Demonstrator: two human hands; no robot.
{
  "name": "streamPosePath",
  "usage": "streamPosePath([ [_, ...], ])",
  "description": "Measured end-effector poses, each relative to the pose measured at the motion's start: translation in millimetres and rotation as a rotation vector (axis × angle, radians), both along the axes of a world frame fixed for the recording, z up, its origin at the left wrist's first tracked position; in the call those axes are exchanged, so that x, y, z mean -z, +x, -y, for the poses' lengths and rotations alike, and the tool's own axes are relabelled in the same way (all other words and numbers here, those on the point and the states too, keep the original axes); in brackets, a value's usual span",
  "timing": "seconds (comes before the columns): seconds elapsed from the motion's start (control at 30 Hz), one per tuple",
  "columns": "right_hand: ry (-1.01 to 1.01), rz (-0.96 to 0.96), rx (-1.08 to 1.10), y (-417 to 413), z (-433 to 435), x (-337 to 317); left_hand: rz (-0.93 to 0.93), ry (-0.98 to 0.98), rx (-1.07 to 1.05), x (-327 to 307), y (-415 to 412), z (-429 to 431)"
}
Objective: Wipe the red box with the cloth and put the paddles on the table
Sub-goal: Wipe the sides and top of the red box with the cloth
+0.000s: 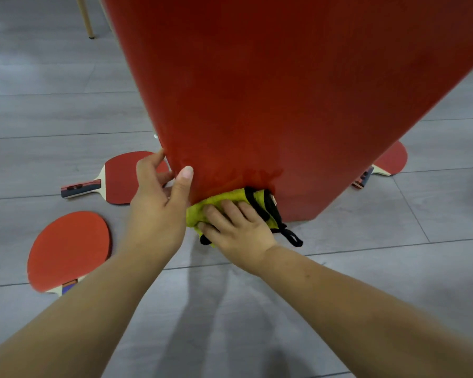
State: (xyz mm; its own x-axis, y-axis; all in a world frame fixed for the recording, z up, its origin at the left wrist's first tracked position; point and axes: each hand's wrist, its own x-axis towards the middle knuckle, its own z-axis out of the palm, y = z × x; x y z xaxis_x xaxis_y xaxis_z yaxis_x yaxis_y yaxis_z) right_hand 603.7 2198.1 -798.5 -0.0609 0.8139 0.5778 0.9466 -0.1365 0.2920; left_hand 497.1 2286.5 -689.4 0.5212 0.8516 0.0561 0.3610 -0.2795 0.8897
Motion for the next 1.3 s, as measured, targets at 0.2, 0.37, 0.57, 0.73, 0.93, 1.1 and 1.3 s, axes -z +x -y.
streamPosePath([
  [0.2,-0.027,-0.003,0.052,26.6,30.5,-0.1,-0.036,-0.051,-0.063,5.3,6.8,3.2],
  [0.37,0.035,-0.001,0.111,54.1,62.7,-6.8,-0.075,-0.047,-0.086,8.5,11.9,9.7],
  [0.57,0.137,-0.06,0.293,84.5,101.2,-6.0,-0.09,-0.049,-0.129,18.2,19.7,13.5],
  [0.73,0.173,-0.446,0.478,84.4,118.2,0.1,-0.11,-0.028,-0.147,16.7,22.1,18.1],
  [0.93,0.286,-0.932,0.536,67.6,109.2,3.1,-0.103,-0.056,-0.12,16.4,16.4,13.5],
  [1.1,0.465,-1.274,0.629,56.9,96.6,9.8,-0.125,-0.093,-0.071,9.7,9.0,7.4],
  [1.3,0.545,-1.578,0.682,37.2,76.7,11.6,-0.139,-0.104,-0.011,4.9,3.4,-0.1],
])
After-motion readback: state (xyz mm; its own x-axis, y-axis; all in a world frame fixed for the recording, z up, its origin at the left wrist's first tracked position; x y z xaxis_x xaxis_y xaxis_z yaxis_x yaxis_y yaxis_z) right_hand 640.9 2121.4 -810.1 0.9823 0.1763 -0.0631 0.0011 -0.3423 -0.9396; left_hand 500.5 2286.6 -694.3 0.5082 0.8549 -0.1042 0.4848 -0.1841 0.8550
